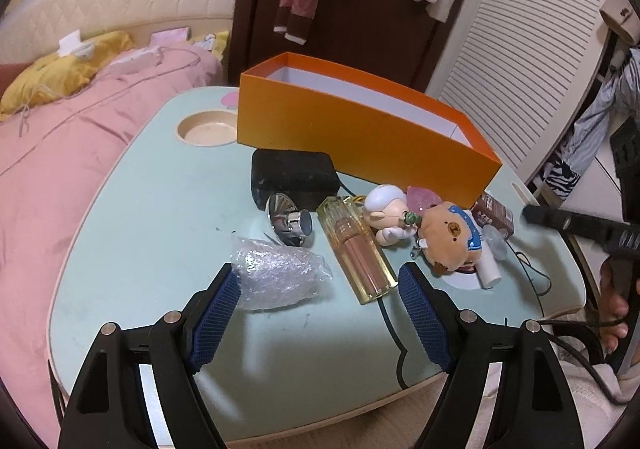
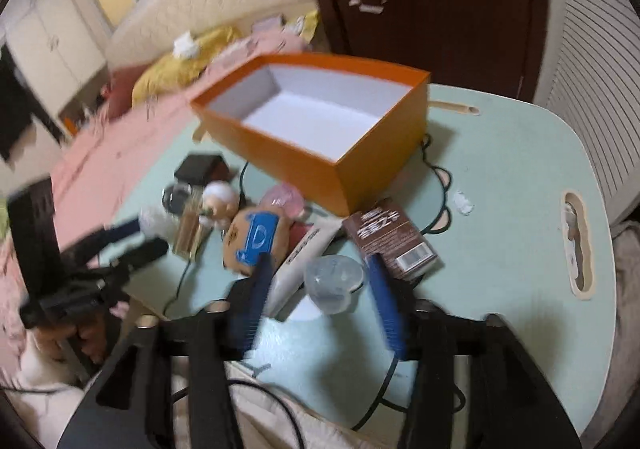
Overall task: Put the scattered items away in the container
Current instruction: 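Set the clear heart piece on the table with the right gripper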
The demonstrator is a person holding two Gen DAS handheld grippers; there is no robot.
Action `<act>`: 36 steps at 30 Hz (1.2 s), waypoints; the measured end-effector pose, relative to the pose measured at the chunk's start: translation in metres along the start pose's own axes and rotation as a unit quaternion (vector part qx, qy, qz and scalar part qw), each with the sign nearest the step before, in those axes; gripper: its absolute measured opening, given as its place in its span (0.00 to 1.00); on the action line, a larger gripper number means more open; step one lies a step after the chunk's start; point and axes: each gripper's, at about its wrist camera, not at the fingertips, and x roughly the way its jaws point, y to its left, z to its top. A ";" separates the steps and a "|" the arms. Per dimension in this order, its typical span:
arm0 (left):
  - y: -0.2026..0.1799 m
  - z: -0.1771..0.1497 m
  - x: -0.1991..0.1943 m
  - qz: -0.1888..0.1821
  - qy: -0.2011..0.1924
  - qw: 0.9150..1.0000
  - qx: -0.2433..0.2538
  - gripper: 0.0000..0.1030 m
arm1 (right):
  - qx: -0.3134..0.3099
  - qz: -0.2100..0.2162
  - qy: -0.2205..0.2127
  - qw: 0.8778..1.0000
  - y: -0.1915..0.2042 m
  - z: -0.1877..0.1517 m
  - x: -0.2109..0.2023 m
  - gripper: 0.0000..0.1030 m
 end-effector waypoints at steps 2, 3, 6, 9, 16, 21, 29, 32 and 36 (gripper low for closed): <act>-0.002 -0.002 0.000 -0.003 -0.001 1.000 0.005 0.78 | 0.026 0.020 -0.029 0.999 -0.005 0.006 -0.006 0.58; -0.004 -0.002 0.000 -0.006 -0.001 1.000 0.008 0.78 | 0.039 0.034 -0.045 0.998 -0.007 0.011 -0.012 0.58; -0.008 -0.003 -0.001 -0.017 -0.003 1.000 0.022 0.78 | 0.046 0.075 -0.067 0.994 -0.004 0.027 -0.021 0.58; -0.008 -0.003 0.000 -0.018 -0.001 1.000 0.023 0.78 | 0.035 0.118 -0.047 0.991 0.011 0.040 -0.008 0.58; -0.003 -0.003 0.002 -0.025 0.004 1.000 0.011 0.78 | 0.040 0.129 -0.001 0.991 0.024 0.052 0.043 0.58; -0.004 -0.004 0.002 -0.027 0.004 1.000 0.009 0.78 | 0.071 0.110 -0.036 0.991 -0.001 0.062 0.039 0.58; -0.011 -0.005 -0.012 0.014 -0.022 0.999 0.023 0.78 | 0.029 0.034 -0.067 0.997 0.000 0.028 0.006 0.58; -0.018 -0.008 -0.017 0.028 -0.023 0.999 0.037 0.80 | -0.008 -0.035 -0.093 0.995 0.012 -0.003 -0.015 0.58; -0.019 -0.014 -0.013 0.047 -0.003 0.998 0.038 0.80 | -0.015 -0.082 -0.056 0.995 0.017 -0.037 -0.016 0.58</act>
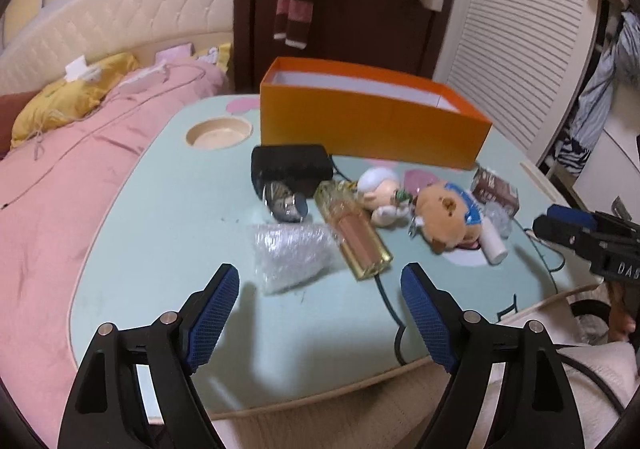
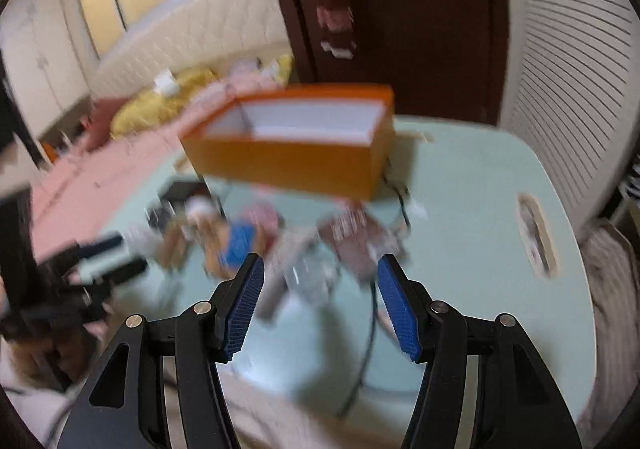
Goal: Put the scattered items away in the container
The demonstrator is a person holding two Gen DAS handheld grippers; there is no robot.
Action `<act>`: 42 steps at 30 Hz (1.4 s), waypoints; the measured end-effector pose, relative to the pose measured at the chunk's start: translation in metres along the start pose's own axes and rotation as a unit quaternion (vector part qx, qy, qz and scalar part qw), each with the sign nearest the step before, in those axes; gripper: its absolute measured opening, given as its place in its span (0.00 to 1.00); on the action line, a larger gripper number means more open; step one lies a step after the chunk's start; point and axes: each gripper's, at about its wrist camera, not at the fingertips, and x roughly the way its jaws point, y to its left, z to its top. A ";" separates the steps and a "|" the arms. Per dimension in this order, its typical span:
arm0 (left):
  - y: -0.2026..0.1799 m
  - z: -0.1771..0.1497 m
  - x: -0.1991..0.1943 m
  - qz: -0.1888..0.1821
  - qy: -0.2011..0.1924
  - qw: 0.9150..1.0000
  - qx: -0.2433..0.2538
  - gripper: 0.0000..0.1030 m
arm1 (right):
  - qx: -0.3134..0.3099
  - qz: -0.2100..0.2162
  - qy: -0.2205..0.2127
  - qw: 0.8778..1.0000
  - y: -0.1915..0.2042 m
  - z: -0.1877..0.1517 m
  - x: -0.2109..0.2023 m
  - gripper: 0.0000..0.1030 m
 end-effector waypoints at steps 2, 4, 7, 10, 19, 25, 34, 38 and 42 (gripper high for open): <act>0.001 0.000 0.001 0.011 0.004 1.000 -0.004 0.80 | -0.001 -0.011 0.016 1.000 -0.002 -0.005 0.003 0.58; 0.004 -0.001 0.005 0.018 0.013 1.000 -0.008 0.80 | 0.002 -0.012 0.036 0.999 -0.004 -0.005 0.010 0.58; 0.007 -0.002 0.012 0.023 0.022 0.999 -0.012 0.81 | 0.004 -0.015 0.066 0.998 -0.006 -0.008 0.022 0.61; 0.000 -0.003 0.017 0.036 0.030 0.999 0.008 0.97 | -0.011 -0.025 0.077 0.997 -0.005 -0.010 0.027 0.87; -0.008 -0.005 0.022 0.046 0.037 0.998 0.034 1.00 | -0.045 -0.045 0.089 0.994 -0.006 -0.017 0.035 1.00; -0.007 -0.004 0.024 0.043 0.035 0.998 0.037 1.00 | -0.048 -0.044 0.088 0.994 -0.006 -0.016 0.035 1.00; -0.006 -0.002 0.027 0.042 0.034 0.998 0.038 1.00 | -0.053 -0.041 0.086 0.994 -0.003 -0.014 0.034 1.00; -0.010 -0.002 0.027 0.044 0.034 0.998 0.037 1.00 | -0.054 -0.040 0.085 0.994 -0.002 -0.013 0.034 1.00; -0.007 -0.002 0.026 0.042 0.035 0.998 0.038 1.00 | -0.055 -0.039 0.085 0.994 -0.002 -0.013 0.033 1.00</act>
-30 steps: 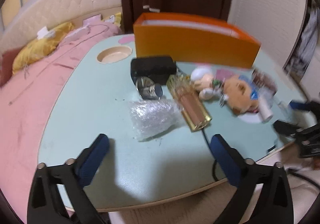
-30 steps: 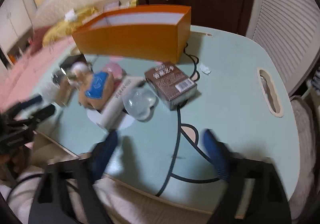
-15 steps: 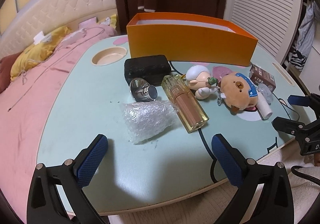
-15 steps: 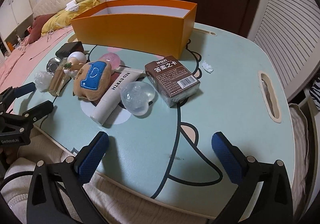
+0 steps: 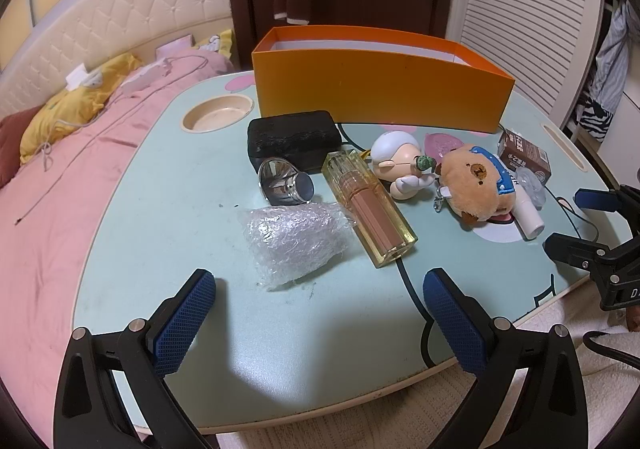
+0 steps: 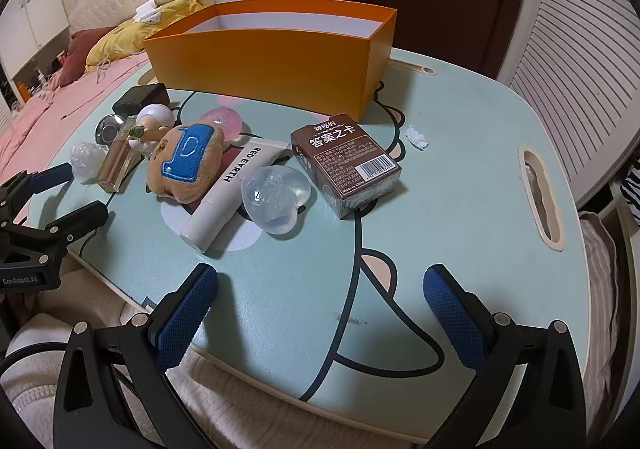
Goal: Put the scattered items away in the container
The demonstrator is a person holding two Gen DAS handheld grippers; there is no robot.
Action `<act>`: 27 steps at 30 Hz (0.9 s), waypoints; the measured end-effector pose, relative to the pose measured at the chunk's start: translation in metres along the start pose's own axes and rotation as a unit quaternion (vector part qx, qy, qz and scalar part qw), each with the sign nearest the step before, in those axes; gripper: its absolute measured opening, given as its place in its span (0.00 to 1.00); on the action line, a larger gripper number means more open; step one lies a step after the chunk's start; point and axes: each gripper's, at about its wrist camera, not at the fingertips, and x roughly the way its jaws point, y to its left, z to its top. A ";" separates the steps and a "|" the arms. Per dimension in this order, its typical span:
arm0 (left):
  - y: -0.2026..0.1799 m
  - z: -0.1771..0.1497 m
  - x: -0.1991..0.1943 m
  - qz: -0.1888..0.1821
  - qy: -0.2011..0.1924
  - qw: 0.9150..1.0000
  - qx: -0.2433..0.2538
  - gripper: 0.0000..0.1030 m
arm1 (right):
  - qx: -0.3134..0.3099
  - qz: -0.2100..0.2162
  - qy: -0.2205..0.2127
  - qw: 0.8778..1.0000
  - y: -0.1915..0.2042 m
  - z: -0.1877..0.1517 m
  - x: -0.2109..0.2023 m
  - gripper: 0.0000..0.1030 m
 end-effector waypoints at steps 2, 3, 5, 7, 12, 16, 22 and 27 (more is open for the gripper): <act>0.000 0.000 0.000 0.000 0.000 1.000 0.000 1.00 | 0.000 0.000 0.000 1.000 0.000 0.000 0.000 1.00; 0.000 0.000 0.000 0.000 0.000 1.000 0.000 1.00 | 0.000 0.000 0.000 1.000 0.000 0.000 0.000 1.00; 0.000 0.000 0.000 0.000 0.000 1.000 0.000 1.00 | 0.000 0.000 0.000 1.000 0.000 0.000 0.000 1.00; -0.001 0.000 0.000 0.000 0.000 1.000 0.001 1.00 | 0.000 0.000 0.001 1.000 0.000 0.000 0.000 1.00; -0.001 0.000 0.000 0.000 0.000 1.000 0.001 1.00 | 0.000 0.000 0.001 1.000 0.000 0.001 0.000 1.00; -0.001 0.000 0.000 0.000 0.000 1.000 0.001 1.00 | -0.001 0.001 0.001 1.000 -0.001 0.001 -0.001 1.00; -0.002 -0.001 0.001 0.000 0.000 1.000 0.001 1.00 | 0.001 0.000 0.002 1.000 0.000 0.002 0.000 1.00; 0.001 0.001 -0.002 -0.002 0.003 1.000 -0.001 1.00 | 0.000 0.001 0.001 1.000 0.000 0.003 0.000 1.00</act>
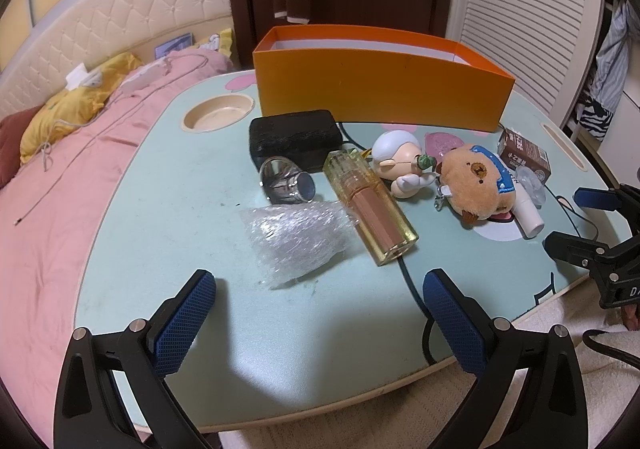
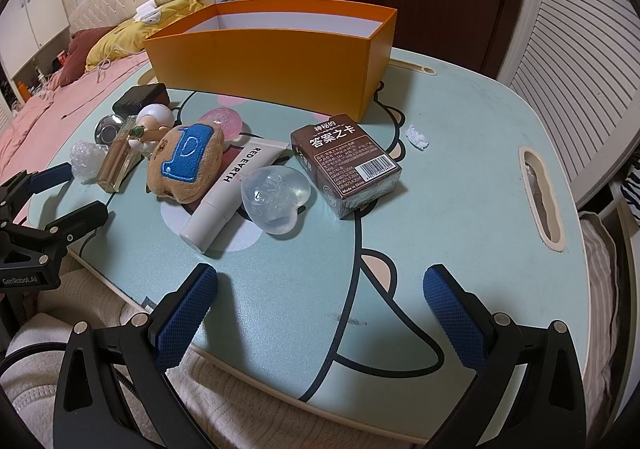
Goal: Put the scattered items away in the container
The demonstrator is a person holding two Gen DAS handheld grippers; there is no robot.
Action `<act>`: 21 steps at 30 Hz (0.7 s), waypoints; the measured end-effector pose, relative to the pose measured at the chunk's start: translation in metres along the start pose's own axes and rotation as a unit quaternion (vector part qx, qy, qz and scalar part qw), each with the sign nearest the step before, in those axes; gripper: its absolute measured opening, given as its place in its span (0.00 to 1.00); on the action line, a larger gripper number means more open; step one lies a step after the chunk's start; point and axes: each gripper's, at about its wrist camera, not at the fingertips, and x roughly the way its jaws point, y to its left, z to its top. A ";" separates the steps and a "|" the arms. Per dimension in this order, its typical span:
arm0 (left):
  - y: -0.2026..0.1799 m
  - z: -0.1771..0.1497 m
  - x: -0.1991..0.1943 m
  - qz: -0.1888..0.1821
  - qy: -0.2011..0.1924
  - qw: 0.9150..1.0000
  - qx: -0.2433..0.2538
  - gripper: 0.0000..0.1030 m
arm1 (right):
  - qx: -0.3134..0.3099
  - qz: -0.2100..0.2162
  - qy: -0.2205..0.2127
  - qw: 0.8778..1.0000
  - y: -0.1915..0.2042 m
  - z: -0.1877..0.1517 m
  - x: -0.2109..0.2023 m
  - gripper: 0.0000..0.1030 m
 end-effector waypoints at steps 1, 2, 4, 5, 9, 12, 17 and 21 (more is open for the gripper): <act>0.002 0.000 -0.004 -0.012 -0.007 1.000 -0.004 0.99 | 0.000 0.000 -0.001 1.000 0.000 0.000 0.000 1.00; 0.004 0.000 -0.010 -0.025 -0.018 0.999 -0.009 0.99 | 0.000 0.001 -0.001 1.000 0.000 0.000 0.000 1.00; 0.008 0.002 -0.029 -0.047 -0.069 0.996 -0.020 0.99 | 0.000 0.001 -0.001 1.000 0.000 0.000 0.000 1.00; 0.011 0.003 -0.037 -0.049 -0.092 0.994 -0.025 0.99 | 0.000 0.001 -0.001 1.000 0.000 0.000 0.001 1.00; 0.025 0.005 -0.044 -0.059 -0.115 0.990 -0.047 0.98 | 0.000 0.001 -0.002 1.000 0.000 0.000 0.001 1.00; 0.037 0.006 -0.037 -0.058 -0.103 0.990 -0.072 0.73 | 0.000 0.002 -0.002 1.000 0.000 0.001 0.001 1.00; 0.041 0.003 -0.026 -0.051 -0.086 0.992 -0.075 0.72 | 0.000 0.002 -0.003 1.000 -0.001 0.001 0.002 1.00; 0.036 0.003 -0.028 -0.051 -0.092 0.992 -0.063 0.72 | 0.000 0.002 -0.003 1.000 -0.001 0.001 0.003 1.00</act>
